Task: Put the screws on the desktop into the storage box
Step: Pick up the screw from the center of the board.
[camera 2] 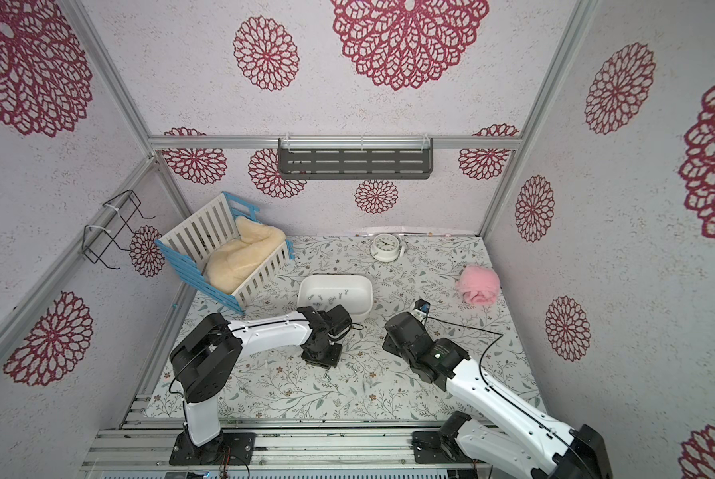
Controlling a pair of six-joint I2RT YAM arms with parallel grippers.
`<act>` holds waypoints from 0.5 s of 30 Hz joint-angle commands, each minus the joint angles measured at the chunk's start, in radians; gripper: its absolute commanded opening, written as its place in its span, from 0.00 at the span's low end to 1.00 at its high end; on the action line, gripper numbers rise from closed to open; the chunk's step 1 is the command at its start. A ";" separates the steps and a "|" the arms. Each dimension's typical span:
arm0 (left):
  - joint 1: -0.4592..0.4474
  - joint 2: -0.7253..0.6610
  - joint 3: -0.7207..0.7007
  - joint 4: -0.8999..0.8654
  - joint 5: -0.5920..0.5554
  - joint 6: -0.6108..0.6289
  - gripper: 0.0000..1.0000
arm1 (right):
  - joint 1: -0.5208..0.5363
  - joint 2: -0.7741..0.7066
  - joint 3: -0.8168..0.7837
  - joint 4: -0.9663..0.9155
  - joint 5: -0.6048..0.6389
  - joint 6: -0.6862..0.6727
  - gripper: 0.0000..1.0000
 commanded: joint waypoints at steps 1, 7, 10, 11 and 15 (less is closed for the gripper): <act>-0.015 0.004 0.003 -0.037 -0.027 0.014 0.11 | -0.006 0.006 0.012 0.031 -0.005 -0.001 0.34; -0.011 -0.064 0.047 -0.091 -0.074 0.037 0.06 | -0.009 0.019 0.020 0.040 -0.011 -0.011 0.34; 0.000 -0.097 0.079 -0.121 -0.096 0.048 0.05 | -0.010 0.027 0.025 0.042 -0.013 -0.016 0.34; 0.006 -0.109 0.090 -0.132 -0.103 0.053 0.05 | -0.010 0.028 0.029 0.042 -0.013 -0.017 0.34; 0.048 -0.144 0.143 -0.170 -0.140 0.078 0.05 | -0.012 0.036 0.034 0.048 -0.016 -0.024 0.34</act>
